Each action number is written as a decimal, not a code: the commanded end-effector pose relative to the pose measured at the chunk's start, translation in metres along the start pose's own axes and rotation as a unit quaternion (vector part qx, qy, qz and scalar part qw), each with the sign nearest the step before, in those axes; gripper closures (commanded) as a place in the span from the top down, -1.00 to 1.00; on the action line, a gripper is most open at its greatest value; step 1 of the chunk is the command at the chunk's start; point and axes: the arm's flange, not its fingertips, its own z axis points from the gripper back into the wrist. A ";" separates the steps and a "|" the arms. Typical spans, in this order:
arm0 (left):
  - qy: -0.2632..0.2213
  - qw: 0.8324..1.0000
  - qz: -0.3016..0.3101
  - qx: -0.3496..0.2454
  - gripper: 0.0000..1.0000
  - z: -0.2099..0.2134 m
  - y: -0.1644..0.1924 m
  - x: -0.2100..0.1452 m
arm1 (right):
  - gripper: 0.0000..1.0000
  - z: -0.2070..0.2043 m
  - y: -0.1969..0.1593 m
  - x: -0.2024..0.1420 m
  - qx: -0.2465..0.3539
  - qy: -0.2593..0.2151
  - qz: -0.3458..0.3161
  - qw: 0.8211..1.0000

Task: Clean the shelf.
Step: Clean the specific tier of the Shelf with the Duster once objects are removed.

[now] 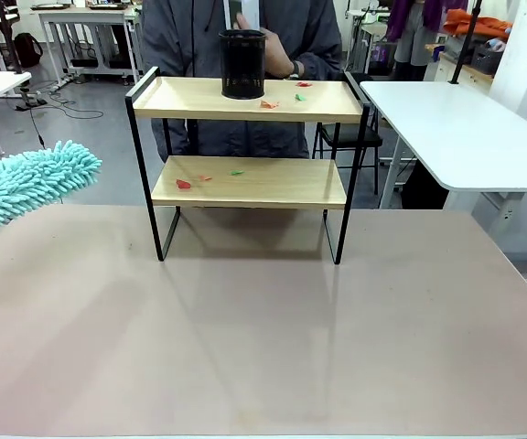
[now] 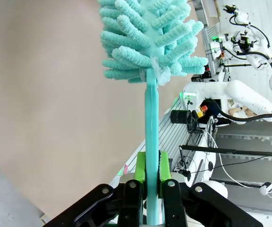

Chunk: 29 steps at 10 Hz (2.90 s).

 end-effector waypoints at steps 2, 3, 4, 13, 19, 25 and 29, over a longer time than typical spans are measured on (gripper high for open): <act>-0.006 1.000 -0.006 -0.007 -1.00 -0.001 -0.006 -0.001 | 1.00 0.002 0.001 0.000 0.002 0.003 0.014 1.000; -0.006 1.000 -0.006 -0.007 -1.00 -0.001 -0.006 -0.001 | 1.00 0.002 0.001 0.000 0.002 0.003 0.014 1.000; 0.000 1.000 0.000 0.000 -0.75 0.000 0.000 0.000 | 1.00 0.002 0.001 0.000 0.002 0.003 0.014 1.000; 0.073 0.973 -0.216 0.031 -0.75 -0.034 -0.139 -0.134 | 1.00 0.002 0.001 0.000 0.002 0.003 0.014 1.000; 0.128 0.973 -0.177 0.074 -0.75 -0.124 -0.170 -0.071 | 1.00 0.002 0.001 0.000 0.002 0.003 0.014 1.000; 0.069 0.974 -0.168 0.135 -0.75 -0.186 -0.195 -0.032 | 1.00 0.002 0.001 0.000 0.002 0.003 0.014 1.000; 0.039 0.978 -0.147 0.140 -0.75 -0.162 -0.189 -0.036 | 1.00 0.002 0.001 0.000 0.002 0.003 0.014 1.000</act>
